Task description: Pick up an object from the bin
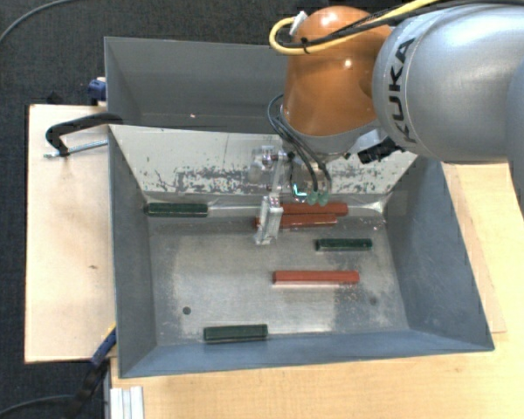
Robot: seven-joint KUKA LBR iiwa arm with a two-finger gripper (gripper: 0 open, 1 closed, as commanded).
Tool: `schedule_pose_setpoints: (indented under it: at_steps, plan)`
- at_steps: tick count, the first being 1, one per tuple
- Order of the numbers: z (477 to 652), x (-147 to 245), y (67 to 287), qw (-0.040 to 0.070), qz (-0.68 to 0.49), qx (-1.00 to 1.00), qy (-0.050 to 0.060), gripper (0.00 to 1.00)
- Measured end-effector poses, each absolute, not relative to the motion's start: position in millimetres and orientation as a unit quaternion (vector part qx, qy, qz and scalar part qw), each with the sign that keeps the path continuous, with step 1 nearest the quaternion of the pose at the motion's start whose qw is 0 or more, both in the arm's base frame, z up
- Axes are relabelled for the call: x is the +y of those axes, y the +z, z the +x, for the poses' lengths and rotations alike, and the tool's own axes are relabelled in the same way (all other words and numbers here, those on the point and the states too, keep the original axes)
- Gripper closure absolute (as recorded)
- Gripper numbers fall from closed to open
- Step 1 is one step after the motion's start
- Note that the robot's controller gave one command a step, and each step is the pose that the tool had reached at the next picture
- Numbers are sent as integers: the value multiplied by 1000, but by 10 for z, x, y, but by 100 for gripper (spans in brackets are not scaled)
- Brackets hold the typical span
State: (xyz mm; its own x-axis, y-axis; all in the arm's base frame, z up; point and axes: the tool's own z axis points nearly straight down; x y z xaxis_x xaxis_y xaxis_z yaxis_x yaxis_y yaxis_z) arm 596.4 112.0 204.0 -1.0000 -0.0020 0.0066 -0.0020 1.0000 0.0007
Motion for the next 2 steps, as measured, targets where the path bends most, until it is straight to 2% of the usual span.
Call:
schedule_pose_setpoints:
  at_steps: [1, 2]
  plan:
    - [5665, 651, 698, -4, -66, -998, -2, 0]
    - [5075, 64, 701, 2, -132, -991, 1, 0]
